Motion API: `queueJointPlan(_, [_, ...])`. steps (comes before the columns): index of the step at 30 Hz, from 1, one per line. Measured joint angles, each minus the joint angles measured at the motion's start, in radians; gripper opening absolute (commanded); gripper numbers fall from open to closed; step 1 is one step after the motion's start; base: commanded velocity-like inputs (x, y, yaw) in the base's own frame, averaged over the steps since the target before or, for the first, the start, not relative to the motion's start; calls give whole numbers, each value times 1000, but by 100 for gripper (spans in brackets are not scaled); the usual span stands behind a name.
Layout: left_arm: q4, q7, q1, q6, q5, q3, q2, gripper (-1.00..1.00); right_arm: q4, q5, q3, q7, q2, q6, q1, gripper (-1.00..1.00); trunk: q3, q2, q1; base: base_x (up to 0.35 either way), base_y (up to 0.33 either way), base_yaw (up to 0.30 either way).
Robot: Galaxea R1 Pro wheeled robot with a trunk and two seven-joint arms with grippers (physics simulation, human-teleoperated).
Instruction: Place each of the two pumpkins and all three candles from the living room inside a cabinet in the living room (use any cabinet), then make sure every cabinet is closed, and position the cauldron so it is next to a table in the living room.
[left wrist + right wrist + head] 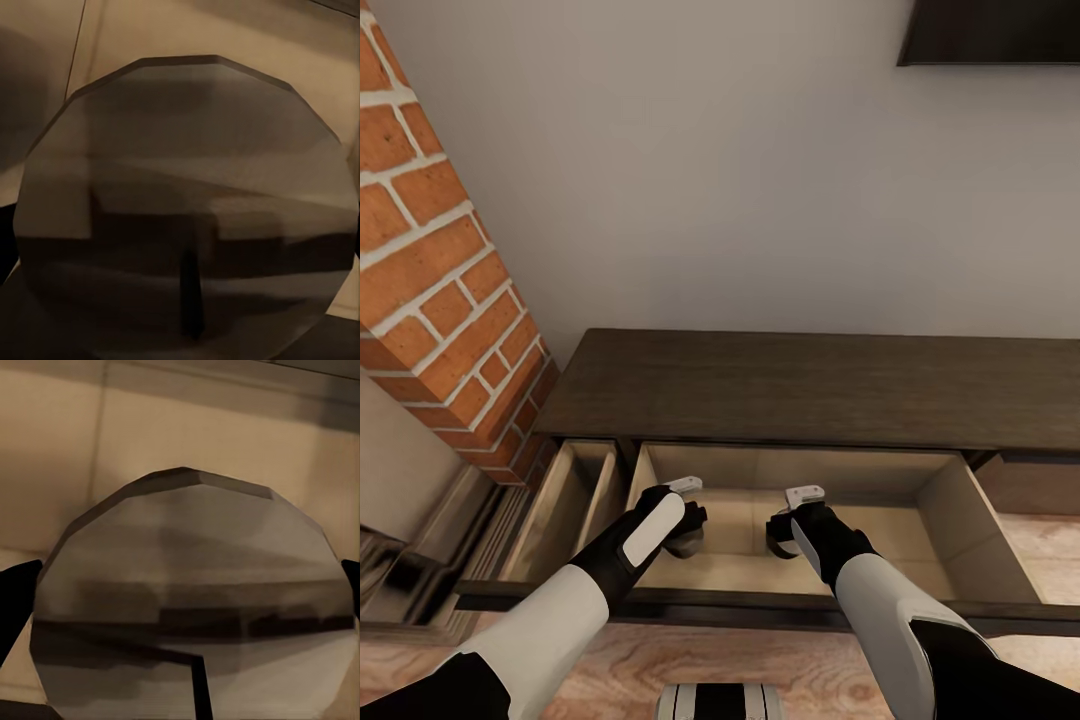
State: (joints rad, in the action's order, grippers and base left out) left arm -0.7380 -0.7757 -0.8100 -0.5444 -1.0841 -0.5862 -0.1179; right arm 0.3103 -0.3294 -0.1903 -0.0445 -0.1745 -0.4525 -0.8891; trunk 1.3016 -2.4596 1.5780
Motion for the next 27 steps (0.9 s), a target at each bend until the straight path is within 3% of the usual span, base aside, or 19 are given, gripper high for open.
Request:
queueJointPlan(6, [0,0,0,-1,0,0,0,-100,0,1,0,0,0,-1,-1,-100,19,-40,22,0,0,0])
queueJointPlan(20, [0,0,0,-1,0,0,0,-100,1,1,1,1,0,-1,-1,-100,73,-44,28,0,0,0])
queueJointPlan(27, [0,-1,0,-1,0,0,1,-100,1,1,1,0,0,-1,-1,-100,73,-44,28,0,0,0])
